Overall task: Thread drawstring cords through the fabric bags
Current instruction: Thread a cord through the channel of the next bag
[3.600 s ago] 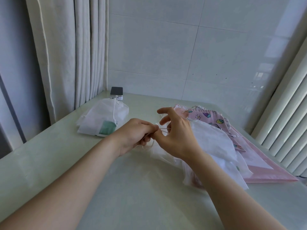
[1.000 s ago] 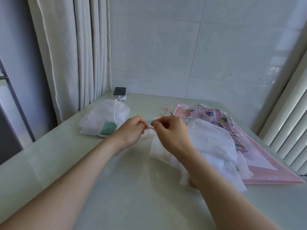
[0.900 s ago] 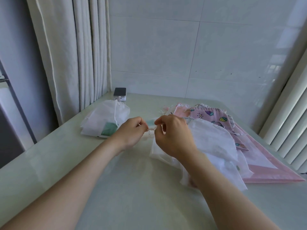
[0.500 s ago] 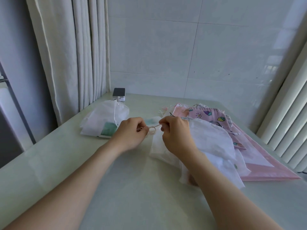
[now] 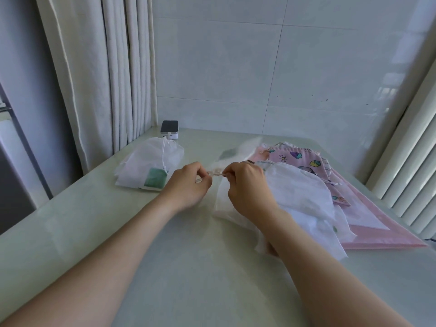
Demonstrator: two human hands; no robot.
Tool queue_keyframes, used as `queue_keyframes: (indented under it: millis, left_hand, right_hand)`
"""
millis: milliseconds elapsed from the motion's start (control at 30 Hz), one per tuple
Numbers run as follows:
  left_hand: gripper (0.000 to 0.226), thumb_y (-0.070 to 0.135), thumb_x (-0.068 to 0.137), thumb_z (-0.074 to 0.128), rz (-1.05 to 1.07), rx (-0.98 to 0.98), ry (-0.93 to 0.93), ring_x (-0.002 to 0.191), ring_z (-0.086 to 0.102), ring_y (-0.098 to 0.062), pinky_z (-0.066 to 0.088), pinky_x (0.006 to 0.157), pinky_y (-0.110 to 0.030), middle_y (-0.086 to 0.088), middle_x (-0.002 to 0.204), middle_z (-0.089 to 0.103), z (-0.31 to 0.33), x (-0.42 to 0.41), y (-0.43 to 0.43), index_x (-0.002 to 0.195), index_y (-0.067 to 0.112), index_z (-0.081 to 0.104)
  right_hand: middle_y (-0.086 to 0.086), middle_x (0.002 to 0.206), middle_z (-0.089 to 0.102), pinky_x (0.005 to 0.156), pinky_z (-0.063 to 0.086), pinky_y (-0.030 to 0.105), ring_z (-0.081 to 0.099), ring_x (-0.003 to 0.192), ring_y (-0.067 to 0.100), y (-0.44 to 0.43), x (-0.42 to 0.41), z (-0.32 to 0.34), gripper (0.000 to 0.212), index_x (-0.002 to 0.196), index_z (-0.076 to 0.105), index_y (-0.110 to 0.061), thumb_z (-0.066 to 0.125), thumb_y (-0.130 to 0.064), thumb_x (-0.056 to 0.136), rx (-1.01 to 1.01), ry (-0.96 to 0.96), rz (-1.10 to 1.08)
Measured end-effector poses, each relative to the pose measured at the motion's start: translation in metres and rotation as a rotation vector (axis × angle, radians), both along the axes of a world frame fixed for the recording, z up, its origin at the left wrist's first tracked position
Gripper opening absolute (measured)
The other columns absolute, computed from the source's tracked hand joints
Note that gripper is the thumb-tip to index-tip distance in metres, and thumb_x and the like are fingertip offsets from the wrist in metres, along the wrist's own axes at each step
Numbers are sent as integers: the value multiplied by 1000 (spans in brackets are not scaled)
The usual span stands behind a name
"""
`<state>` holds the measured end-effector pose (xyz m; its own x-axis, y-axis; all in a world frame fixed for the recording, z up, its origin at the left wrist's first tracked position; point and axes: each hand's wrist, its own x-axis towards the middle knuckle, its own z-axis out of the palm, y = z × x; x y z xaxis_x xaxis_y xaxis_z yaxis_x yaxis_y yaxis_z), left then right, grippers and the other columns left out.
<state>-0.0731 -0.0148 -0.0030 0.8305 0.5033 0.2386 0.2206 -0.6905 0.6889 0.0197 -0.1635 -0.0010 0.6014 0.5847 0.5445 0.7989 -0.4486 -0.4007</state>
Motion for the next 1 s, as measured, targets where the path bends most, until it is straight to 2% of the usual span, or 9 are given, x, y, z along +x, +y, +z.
queue_keyframes:
  millis: [67, 133, 300, 500, 600, 667, 767, 900, 1000]
  left_hand:
    - [15, 37, 101, 60, -16, 37, -32, 84, 62, -12, 43, 71, -29, 13, 116, 68, -1, -1, 0, 97, 23, 64]
    - [17, 37, 102, 61, -44, 45, -41, 101, 62, -14, 43, 81, -29, 10, 110, 71, -3, -1, 2, 100, 22, 70]
    - [15, 55, 95, 54, -50, 131, 90, 120, 52, -28, 42, 107, -51, 4, 112, 60, -7, 3, 6, 91, 50, 68]
    - [33, 66, 95, 38, -35, 125, 71, 121, 44, -27, 36, 107, -48, 5, 118, 56, -9, 4, 5, 104, 53, 67]
    - [27, 46, 107, 47, 3, 156, 43, 112, 38, -24, 33, 99, -41, 6, 117, 50, -6, 1, -2, 101, 44, 73]
    - [27, 42, 105, 50, -20, 101, -47, 107, 51, -22, 42, 99, -43, 11, 109, 61, -6, 2, -1, 91, 40, 73]
    - [25, 29, 104, 56, -67, -137, -173, 84, 70, -18, 56, 87, -40, 8, 82, 75, -2, 2, 0, 85, 28, 73]
    - [20, 16, 106, 57, -103, -427, -302, 75, 74, -19, 58, 77, -32, -5, 80, 77, 4, 1, -8, 94, 12, 73]
    - [18, 15, 105, 57, -89, -539, -358, 67, 68, -14, 55, 69, -28, -2, 79, 72, 5, 2, -9, 96, 10, 72]
  right_hand:
    - [6, 96, 74, 71, 39, 24, 59, 86, 18, -2, -5, 6, 36, 110, 75, -8, 51, 9, 89, 6, 66, -3]
    - [6, 96, 73, 74, 45, 28, 61, 89, 19, -4, -9, 9, 41, 111, 75, -9, 48, 8, 85, 14, 98, 1]
    - [5, 94, 63, 74, 47, 34, 60, 89, 24, -8, -9, 4, 18, 98, 74, -9, 58, -15, 95, -14, 20, -13]
    - [2, 106, 65, 86, 45, 41, 50, 100, 28, -7, -2, -1, 13, 97, 69, -14, 59, -23, 99, -39, -183, -31]
    - [3, 97, 70, 79, 47, 45, 56, 95, 29, -7, -7, 0, 13, 98, 61, -12, 53, -21, 102, -1, -53, 12]
    - [1, 89, 67, 73, 46, 44, 57, 87, 27, -6, -9, 3, 13, 98, 58, -12, 51, -21, 103, 52, 62, 8]
    - [-3, 81, 65, 70, 48, 42, 60, 83, 27, -6, -11, 7, 12, 95, 58, -14, 51, -21, 102, 132, 203, 6]
    - [1, 78, 74, 69, 55, 38, 70, 74, 18, -7, -9, 10, 11, 96, 60, -16, 53, -22, 102, 221, 435, 39]
    - [7, 88, 79, 74, 64, 46, 78, 73, 26, -8, -13, 12, 12, 102, 62, -6, 56, -15, 103, 394, 710, 150]
